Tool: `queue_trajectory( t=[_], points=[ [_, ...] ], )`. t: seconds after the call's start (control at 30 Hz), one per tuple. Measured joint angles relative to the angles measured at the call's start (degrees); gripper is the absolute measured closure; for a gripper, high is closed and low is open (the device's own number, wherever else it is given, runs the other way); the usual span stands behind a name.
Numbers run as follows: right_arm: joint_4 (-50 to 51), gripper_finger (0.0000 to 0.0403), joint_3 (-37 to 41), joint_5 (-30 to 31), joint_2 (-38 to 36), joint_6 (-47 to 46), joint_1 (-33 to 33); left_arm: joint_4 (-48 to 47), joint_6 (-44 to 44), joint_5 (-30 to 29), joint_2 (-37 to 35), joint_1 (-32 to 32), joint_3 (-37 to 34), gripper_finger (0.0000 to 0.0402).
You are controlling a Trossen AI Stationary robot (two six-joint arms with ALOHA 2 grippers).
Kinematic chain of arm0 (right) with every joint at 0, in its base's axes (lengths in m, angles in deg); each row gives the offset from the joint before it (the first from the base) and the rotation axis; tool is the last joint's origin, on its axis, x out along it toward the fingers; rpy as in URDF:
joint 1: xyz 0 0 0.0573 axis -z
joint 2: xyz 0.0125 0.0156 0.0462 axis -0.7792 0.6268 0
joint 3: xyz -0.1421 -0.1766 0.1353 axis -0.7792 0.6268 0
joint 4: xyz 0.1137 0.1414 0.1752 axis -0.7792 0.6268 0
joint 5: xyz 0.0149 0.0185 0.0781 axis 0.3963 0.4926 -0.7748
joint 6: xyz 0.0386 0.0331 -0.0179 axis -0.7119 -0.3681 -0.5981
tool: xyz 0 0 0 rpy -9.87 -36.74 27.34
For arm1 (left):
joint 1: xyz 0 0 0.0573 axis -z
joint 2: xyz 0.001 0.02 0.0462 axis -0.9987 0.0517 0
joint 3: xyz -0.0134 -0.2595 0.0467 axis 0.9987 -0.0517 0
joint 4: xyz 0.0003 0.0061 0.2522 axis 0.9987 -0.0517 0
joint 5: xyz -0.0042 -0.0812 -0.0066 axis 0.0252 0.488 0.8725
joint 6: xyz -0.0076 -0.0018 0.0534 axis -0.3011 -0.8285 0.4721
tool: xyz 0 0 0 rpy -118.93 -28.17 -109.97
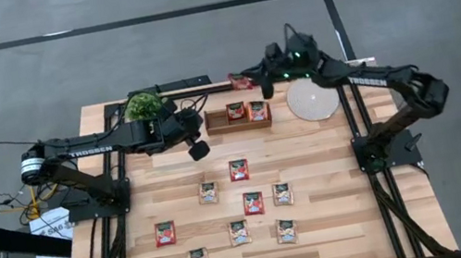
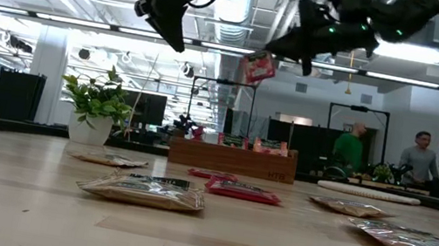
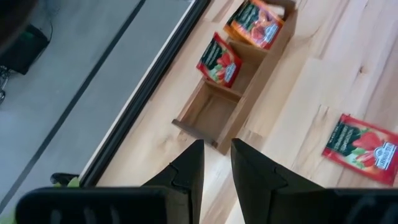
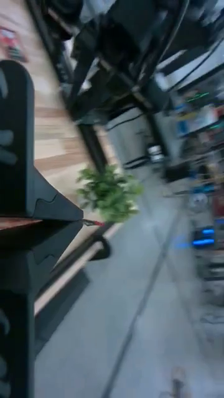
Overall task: Pick & Place Tea
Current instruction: Put the red tea bag into the middle section of the wooden organizer
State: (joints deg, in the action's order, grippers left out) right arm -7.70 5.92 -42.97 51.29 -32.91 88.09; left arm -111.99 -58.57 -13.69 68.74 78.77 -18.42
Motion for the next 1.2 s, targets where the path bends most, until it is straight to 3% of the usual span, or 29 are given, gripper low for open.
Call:
queue_trajectory(
  t=[0.17, 0.37, 0.8, 1.2],
  points=[
    [-19.2, 0.0403, 10.4, 1.6, 1.8, -5.7, -2.6, 2.4, 0.1, 1.5, 0.0, 0.0, 0.0, 0.0328],
    [-28.3, 0.0403, 12.4, 6.8, 10.5, -8.7, -5.1, 3.2, 0.2, 3.6, 0.0, 0.0, 0.0, 0.0328],
    [-30.9, 0.0403, 12.2, 9.6, 20.9, -11.3, -4.8, 3.5, 0.0, 3.8, 0.0, 0.0, 0.0, 0.0328],
    [-32.1, 0.0403, 12.2, 12.7, 22.2, -10.8, -4.6, 3.6, -0.2, 4.8, 0.0, 0.0, 0.0, 0.0328]
  ],
)
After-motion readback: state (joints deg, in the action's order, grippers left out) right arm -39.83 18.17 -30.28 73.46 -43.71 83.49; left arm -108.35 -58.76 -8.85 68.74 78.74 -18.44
